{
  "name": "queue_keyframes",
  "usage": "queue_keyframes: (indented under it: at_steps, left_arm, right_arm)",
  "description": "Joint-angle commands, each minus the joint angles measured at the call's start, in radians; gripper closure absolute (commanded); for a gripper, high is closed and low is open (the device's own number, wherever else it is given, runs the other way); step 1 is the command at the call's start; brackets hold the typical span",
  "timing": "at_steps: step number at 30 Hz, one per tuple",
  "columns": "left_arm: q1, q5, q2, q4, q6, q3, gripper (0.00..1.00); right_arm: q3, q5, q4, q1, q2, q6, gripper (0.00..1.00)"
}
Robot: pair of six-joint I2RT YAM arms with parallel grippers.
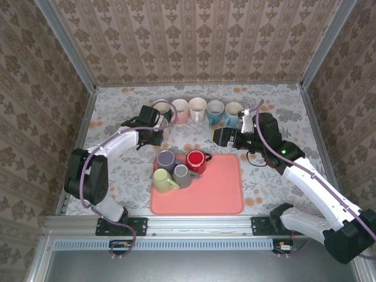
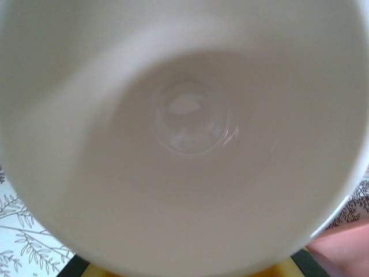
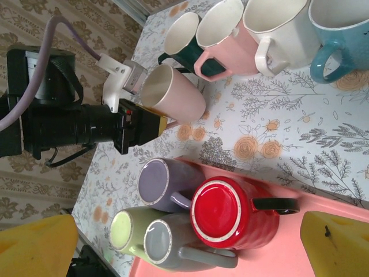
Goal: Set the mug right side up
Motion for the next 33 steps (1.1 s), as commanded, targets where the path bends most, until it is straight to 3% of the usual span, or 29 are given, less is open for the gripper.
queue_keyframes:
  at_steps: [1,7,20,25,33]
  left_arm:
    - [-0.007,0.002,0.009,0.059,0.029,0.039,0.99]
    - [-0.020,-0.010,0.036,0.064,0.029,0.047,0.91]
    - [-0.027,-0.032,-0.017,0.052,-0.012,0.001,0.62]
    - [-0.030,-0.022,-0.069,0.010,-0.043,-0.016,0.60]
    - [-0.067,0.003,-0.262,-0.103,-0.088,-0.070,0.59]
  right_arm:
    - [-0.002,0.022,-0.025,0.006,-0.002,-0.023,0.00]
    - [0.006,0.016,-0.016,0.006,0.017,-0.014,0.00]
    - [0.026,0.028,-0.022,0.008,0.032,-0.012,0.00]
    - [0.027,0.046,-0.038,0.008,0.019,-0.003,0.00]
    - [0.100,0.107,-0.166,0.069,0.048,-0.130,0.00]
